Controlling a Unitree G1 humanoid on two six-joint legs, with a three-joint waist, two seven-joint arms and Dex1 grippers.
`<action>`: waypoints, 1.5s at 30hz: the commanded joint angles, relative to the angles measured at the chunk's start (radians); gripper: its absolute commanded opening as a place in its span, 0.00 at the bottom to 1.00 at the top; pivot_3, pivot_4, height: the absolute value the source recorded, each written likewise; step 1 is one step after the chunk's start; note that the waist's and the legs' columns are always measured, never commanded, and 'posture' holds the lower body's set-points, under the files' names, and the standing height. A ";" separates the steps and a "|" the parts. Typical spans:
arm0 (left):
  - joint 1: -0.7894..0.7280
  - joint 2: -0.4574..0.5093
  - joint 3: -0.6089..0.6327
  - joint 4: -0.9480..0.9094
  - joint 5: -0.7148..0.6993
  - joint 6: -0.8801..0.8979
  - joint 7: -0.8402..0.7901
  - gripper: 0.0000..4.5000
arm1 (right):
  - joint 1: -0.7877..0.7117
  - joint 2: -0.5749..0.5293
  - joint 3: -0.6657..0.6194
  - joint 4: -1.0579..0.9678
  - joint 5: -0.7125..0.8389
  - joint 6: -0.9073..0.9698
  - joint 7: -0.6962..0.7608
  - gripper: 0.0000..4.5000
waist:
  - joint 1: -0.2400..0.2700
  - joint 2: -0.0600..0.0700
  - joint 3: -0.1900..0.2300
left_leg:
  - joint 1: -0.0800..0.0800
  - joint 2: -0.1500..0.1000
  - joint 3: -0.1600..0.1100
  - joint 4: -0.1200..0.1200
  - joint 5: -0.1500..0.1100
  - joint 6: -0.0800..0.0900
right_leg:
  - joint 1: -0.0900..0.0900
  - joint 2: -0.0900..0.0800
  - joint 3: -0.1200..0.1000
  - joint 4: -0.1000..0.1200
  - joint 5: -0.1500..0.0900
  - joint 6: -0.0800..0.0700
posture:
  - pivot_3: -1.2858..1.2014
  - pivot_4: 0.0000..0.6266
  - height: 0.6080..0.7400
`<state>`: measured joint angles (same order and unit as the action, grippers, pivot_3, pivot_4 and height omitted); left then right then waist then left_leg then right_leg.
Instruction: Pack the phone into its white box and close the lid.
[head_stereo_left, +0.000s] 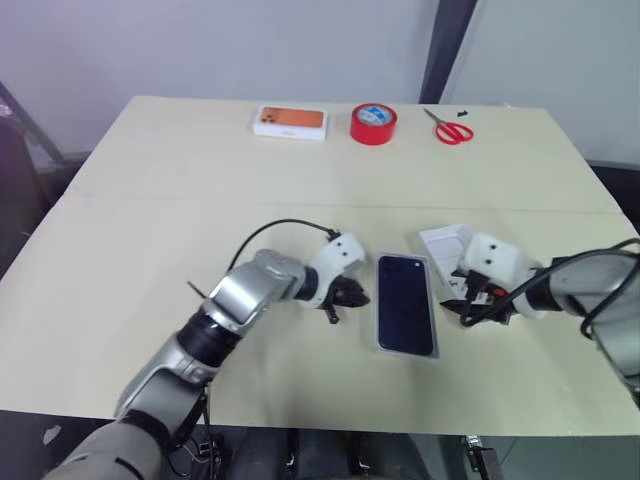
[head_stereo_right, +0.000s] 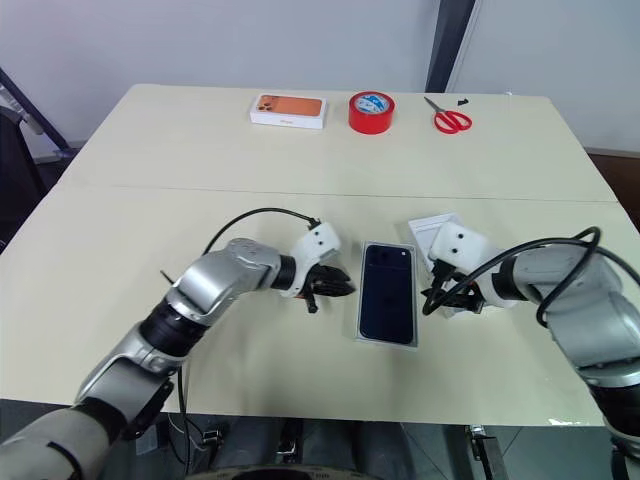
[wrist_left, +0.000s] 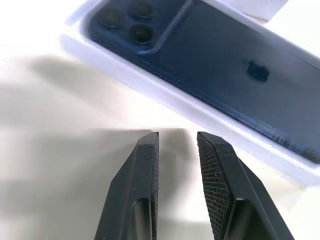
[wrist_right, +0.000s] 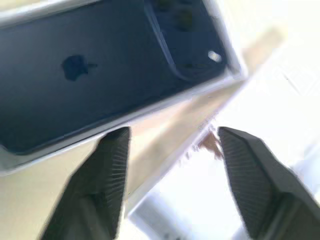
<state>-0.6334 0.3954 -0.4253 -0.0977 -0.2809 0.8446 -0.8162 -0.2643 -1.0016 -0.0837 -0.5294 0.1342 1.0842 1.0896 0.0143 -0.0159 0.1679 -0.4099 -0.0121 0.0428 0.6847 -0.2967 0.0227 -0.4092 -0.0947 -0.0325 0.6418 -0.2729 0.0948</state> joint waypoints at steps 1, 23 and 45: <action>0.064 0.041 0.088 -0.092 -0.027 -0.172 -0.063 0.28 | -0.018 0.034 -0.049 -0.027 0.061 0.173 -0.071 0.62 | -0.004 0.000 0.000 | 0.000 0.000 0.000 0.000 0.001 -0.002 | 0.000 0.000 0.000 0.000 0.000 0.000 | 0.52 0.24 0.84; 0.263 0.133 0.201 -0.183 -0.086 -0.434 -0.199 0.28 | -0.118 0.263 -0.039 0.009 0.125 0.529 -0.489 0.01 | -0.004 0.003 -0.001 | 0.000 0.000 0.000 -0.001 0.000 0.000 | -0.001 -0.001 0.000 0.000 0.000 0.000 | 0.52 0.24 0.84; 0.193 0.058 0.382 0.038 -0.030 -0.495 0.050 0.28 | -0.056 0.708 -0.018 0.012 1.838 -0.161 -1.654 0.00 | -0.021 0.003 0.000 | -0.001 -0.001 0.003 -0.001 0.000 0.001 | -0.003 -0.001 -0.001 0.004 0.000 0.000 | 0.52 0.24 0.84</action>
<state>-0.4177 0.4551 -0.0332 -0.0390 -0.3168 0.3802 -0.7613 -0.3258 -0.3265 -0.1452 -0.4224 1.9096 1.0498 -0.4551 -0.0063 -0.0125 0.1683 -0.4109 -0.0126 0.0464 0.6840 -0.2971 0.0242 -0.4119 -0.0956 -0.0331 0.6460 -0.2726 0.0951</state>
